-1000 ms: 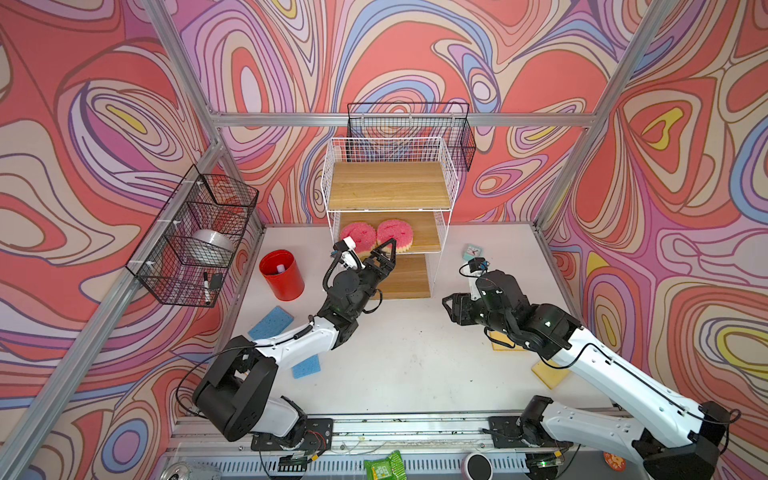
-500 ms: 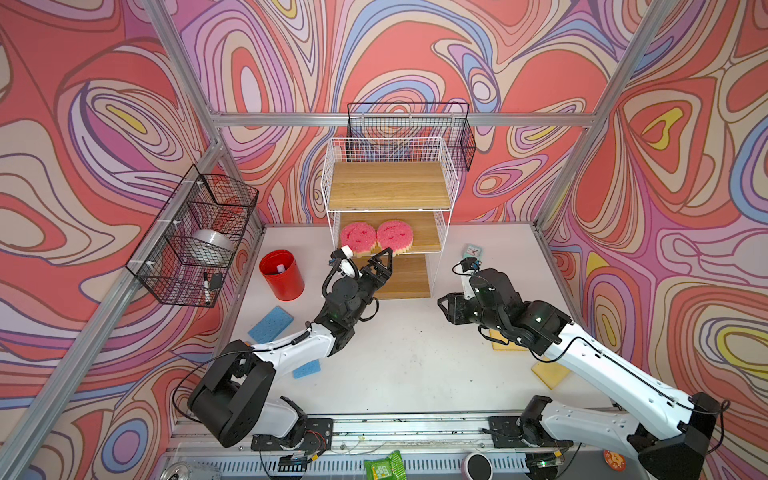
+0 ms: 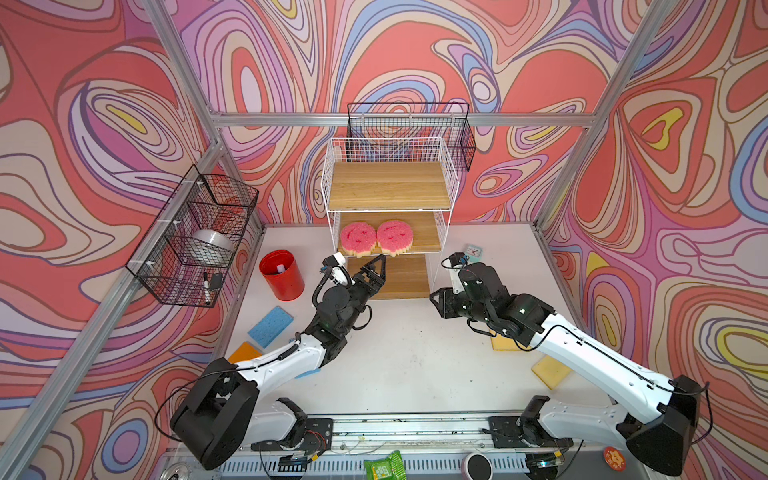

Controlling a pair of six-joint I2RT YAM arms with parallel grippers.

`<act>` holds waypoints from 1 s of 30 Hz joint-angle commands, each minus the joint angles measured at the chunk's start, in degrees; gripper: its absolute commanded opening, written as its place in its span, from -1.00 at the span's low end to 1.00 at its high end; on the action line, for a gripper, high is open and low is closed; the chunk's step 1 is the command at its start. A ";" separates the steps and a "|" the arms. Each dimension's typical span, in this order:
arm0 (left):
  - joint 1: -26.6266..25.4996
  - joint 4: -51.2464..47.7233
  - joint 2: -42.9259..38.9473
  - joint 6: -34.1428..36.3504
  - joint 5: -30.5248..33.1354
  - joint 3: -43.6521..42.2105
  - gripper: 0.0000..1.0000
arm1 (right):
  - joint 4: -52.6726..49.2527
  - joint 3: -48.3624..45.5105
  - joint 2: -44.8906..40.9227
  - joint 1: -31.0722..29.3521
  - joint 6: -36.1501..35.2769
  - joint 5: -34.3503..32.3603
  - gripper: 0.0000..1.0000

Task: Place and organize the cleaning sponges onto the shelf
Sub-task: 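Open and withdraw the left gripper, lowering it toward the blue sponges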

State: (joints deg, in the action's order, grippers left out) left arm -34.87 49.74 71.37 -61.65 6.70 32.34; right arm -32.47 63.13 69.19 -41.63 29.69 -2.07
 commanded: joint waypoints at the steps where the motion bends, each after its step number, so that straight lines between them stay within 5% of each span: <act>1: 0.24 -5.07 -3.53 2.58 0.01 -0.45 0.46 | 2.26 1.79 1.54 0.33 -0.31 0.72 -0.40; 17: 0.24 -62.43 -21.85 20.36 -7.84 11.02 0.71 | -6.63 -1.10 0.73 0.32 -0.43 0.76 -0.04; 23: 0.07 -75.56 -24.75 22.64 -9.42 10.83 0.76 | -7.66 -5.64 -1.42 0.32 1.18 0.48 0.20; 29: -0.24 -83.72 -31.09 17.94 -0.66 4.60 0.81 | -4.36 -9.42 0.24 0.32 2.15 2.44 0.23; 30: -0.20 -85.83 -30.89 17.92 1.00 4.61 0.95 | -3.73 -9.67 0.88 0.32 2.06 2.72 0.23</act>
State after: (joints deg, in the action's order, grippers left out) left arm -34.89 -27.20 41.41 -42.24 2.24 38.09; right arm -38.17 54.57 68.93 -41.58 31.14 -0.21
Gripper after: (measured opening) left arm 0.920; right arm 0.613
